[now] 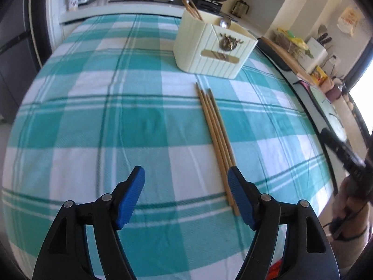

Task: Organize utensils
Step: 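Move both tools back over the remaining chopsticks and spread them apart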

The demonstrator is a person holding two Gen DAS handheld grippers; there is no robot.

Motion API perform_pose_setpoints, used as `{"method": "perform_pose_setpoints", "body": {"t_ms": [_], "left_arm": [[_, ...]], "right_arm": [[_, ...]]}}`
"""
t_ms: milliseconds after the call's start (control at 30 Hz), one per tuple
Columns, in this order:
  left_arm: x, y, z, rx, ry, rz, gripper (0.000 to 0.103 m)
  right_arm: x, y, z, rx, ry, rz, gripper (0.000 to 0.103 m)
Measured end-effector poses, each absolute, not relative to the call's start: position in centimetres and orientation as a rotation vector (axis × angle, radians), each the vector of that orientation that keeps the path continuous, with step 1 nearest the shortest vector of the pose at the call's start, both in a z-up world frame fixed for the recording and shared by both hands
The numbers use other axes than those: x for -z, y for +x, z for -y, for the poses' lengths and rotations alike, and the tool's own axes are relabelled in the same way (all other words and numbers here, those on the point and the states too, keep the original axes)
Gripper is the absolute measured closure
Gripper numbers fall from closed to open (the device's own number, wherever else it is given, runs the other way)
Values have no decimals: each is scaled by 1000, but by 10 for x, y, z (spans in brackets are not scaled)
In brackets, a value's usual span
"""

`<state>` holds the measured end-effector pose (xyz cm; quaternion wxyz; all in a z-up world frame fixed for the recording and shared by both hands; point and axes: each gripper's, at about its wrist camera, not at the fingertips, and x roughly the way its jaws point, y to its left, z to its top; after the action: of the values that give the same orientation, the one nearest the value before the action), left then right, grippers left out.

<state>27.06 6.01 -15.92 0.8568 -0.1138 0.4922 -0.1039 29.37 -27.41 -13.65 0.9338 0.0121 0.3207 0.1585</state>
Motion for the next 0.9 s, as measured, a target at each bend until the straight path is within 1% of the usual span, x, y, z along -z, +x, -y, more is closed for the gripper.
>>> {"method": "perform_pose_setpoints", "body": {"t_ms": [100,167,267,333,400,500,600,667,800,900], "left_arm": [[162,260,-46,247,-257,-1045,28],[154,254,-35,259,-209,-1027,28],[136,251,-27,275,-168,-986,28],[125,251,-26,302,-178,-955,24],[117,253,-23,310,-167,-923,23],[113,255,-17,322,-155,-896,23],[114,249,-13,350,-164,-902,23],[117,241,-12,349,-143,-907,23],[128,231,-19,306,-129,-939,23],[131,229,-29,272,-159,-957,23]], "right_arm": [[166,282,273,-336,20,-760,43],[172,275,270,-341,9,-783,43],[164,270,264,-348,6,-755,43],[153,264,259,-341,4,-716,43],[136,261,256,-340,2,-677,43],[109,250,255,-327,-47,-616,43],[96,238,260,-299,-90,-566,43],[100,237,265,-271,-82,-567,42],[121,240,266,-296,-13,-650,42],[128,234,259,-315,-30,-652,42]]}}
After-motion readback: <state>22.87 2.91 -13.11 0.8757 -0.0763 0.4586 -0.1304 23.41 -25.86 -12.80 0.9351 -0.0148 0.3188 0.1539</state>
